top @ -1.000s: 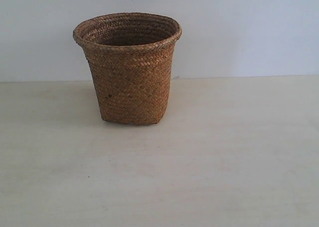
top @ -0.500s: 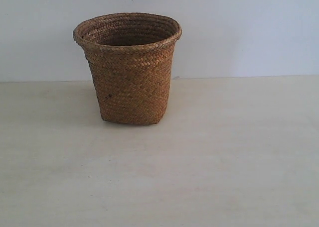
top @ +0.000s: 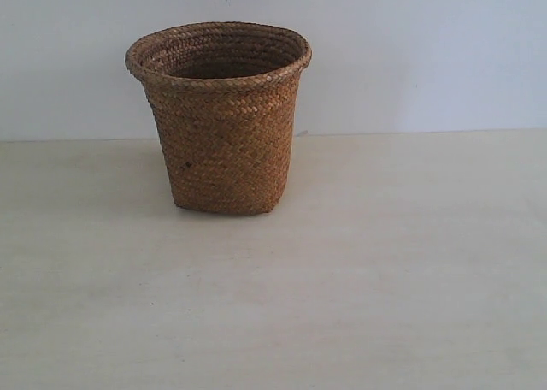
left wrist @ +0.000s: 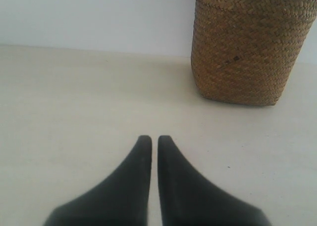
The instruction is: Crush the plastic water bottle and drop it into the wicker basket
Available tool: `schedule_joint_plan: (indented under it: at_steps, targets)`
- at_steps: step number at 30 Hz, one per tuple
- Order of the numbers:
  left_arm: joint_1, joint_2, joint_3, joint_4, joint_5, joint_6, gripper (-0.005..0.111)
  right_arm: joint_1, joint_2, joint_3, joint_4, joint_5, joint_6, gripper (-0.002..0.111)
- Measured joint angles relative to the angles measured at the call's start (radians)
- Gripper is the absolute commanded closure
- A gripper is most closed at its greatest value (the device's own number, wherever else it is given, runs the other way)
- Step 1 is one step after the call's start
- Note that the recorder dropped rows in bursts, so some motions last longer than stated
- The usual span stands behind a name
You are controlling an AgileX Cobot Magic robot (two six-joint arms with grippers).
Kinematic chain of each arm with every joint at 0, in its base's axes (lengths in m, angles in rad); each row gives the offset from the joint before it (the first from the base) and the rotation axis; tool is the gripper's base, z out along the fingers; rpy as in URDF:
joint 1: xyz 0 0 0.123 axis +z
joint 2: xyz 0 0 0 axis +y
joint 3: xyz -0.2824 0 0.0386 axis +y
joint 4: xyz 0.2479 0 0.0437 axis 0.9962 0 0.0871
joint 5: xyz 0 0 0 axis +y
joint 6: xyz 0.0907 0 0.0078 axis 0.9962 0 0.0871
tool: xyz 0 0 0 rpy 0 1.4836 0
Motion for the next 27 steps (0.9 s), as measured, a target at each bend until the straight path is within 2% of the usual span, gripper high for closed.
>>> schedule_joint_plan:
  at_steps: [7, 14, 27]
  targets:
    - [0.000, 0.000, 0.000, 0.000, 0.000, 0.000, 0.103, 0.000, 0.000, 0.000, 0.160, 0.207, -0.347, 0.108]
    - [0.000, 0.000, 0.000, 0.000, 0.000, 0.000, 0.103, 0.000, 0.000, 0.000, 0.125, 0.411, -0.408, 0.108]
    - [0.000, 0.000, 0.000, 0.000, 0.000, 0.000, 0.103, -0.004, 0.000, 0.000, 0.083, 0.443, -0.443, 0.108]
